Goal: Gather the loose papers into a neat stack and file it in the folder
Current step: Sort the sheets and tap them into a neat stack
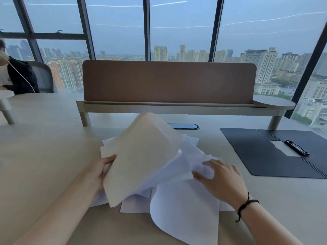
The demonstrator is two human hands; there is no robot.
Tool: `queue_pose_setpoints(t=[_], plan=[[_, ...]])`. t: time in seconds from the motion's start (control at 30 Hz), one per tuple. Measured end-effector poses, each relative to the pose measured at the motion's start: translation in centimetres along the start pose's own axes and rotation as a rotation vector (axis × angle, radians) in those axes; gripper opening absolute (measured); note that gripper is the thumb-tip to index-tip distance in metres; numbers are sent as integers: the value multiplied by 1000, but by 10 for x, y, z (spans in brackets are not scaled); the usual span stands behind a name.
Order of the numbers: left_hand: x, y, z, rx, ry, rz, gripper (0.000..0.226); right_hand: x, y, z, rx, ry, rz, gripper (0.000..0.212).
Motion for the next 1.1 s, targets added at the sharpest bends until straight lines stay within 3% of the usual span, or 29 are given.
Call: queue_pose_setpoints(t=[0.07, 0.13, 0.23, 0.43, 0.67, 0.73, 0.8, 0.83, 0.93, 1.0, 1.1], plan=[[-3, -4, 4, -13, -7, -3, 38, 12, -8, 20, -77, -132, 46, 113], [0, -8, 9, -19, -6, -12, 38, 28, -12, 31, -125, -246, 92, 113], [13, -15, 21, -28, -27, -12, 36, 33, 4, 23, -66, -345, 93, 119], [17, -15, 39, -40, -31, -56, 36, 16, 42, -7, 50, -330, 43, 127], [22, -29, 53, -58, -45, -62, 27, 18, 38, -15, 10, -324, -48, 143], [34, -38, 58, -42, -41, -52, 31, 21, 22, -10, -24, -298, -59, 130], [47, -45, 65, -43, -56, -74, 55, 25, 9, -8, -54, -259, -106, 107], [52, -44, 65, -36, -65, -85, 56, 22, 7, -7, -35, -233, -217, 96], [41, -3, 65, 162, 30, -231, 21, -3, 31, -7, 179, 3, -718, 66], [24, 36, 65, 297, 113, -377, 15, -25, 56, -1, 341, 166, -896, 61], [-3, 65, 60, 356, 169, -493, 17, -32, 69, 9, 504, 109, -1140, 59]])
Point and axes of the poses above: each hand's wrist, its own z-axis away from the middle knuckle, its own x-axis out of the palm, y = z × x, the point moved 10 cm from there along -z, towards the middle knuckle, and after that the axes turned 3 degrees about -y, right-handed, at the moved point
